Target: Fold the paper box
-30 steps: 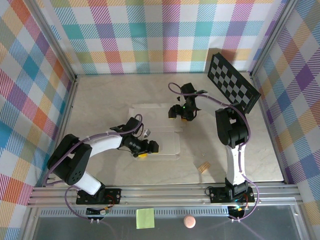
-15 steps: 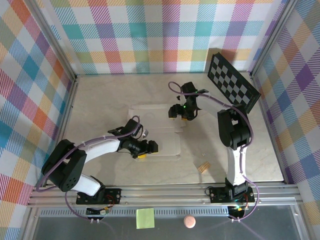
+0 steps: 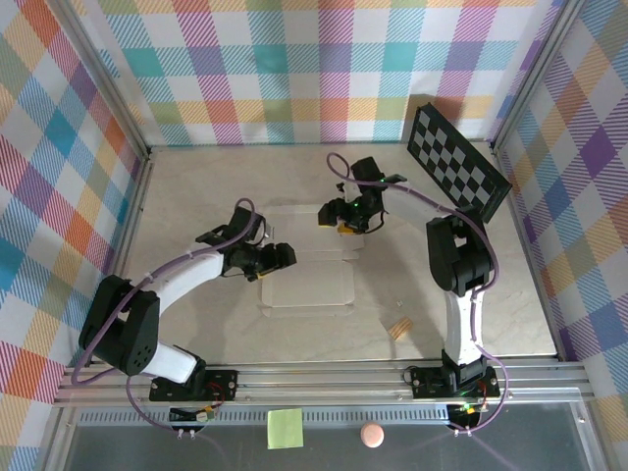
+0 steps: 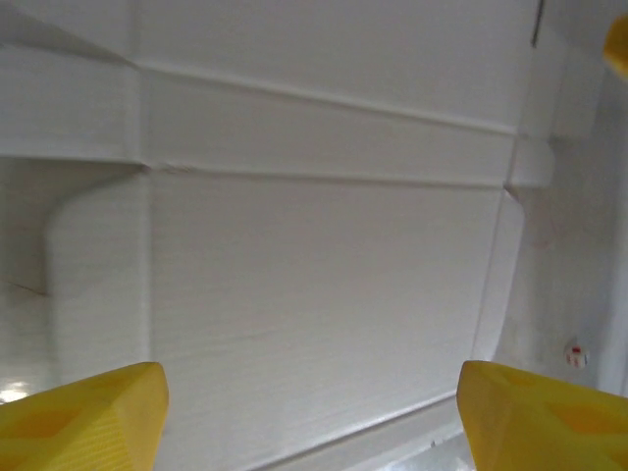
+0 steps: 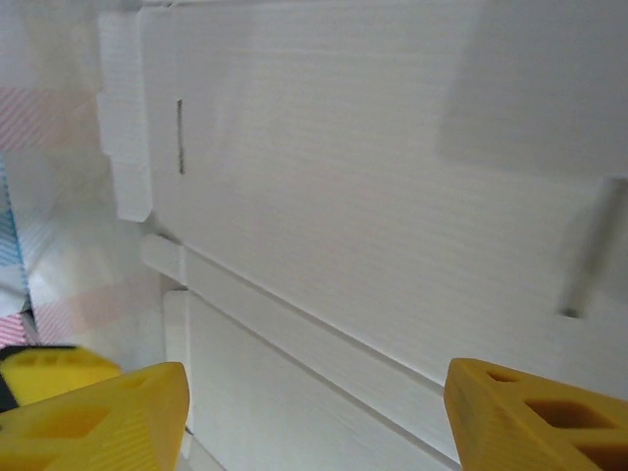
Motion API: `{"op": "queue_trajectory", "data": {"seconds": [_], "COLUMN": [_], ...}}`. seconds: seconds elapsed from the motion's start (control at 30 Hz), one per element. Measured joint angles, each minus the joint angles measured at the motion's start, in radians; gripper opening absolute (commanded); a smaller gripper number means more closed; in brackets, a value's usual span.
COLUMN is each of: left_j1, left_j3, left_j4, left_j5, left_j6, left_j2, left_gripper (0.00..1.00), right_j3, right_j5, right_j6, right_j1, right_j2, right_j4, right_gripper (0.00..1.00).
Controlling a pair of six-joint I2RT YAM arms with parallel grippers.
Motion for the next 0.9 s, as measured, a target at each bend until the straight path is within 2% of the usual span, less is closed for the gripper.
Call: {"op": "queue_trajectory", "data": {"seconds": [0.23,0.37,0.67,0.9], "left_j1": [0.151,0.197,0.222,0.225], "left_j3": [0.0,0.0,0.0,0.0], "left_j4": [0.002,0.002,0.003,0.014], "left_j5": [0.035,0.059,0.084,0.093], "left_j6": [0.042,0.068,0.103,0.12], "left_j2": [0.007,0.041,0.093,0.112], "left_gripper": [0.76,0.76,0.75,0.74], "right_j3": [0.029,0.036,0.039,0.04], "right_j5": [-0.041,-0.048,-0.063,-0.061], "right_j6": [0.05,0.069,0.1,0.097], "right_j1": [0.093,0.13,0.154,0.158], "right_j2": [0.071,0.103,0.138,0.15], "right_j4": [0.034,0.044,0.069,0.069], "right_gripper": [0.62,0.61,0.53,0.53]}}
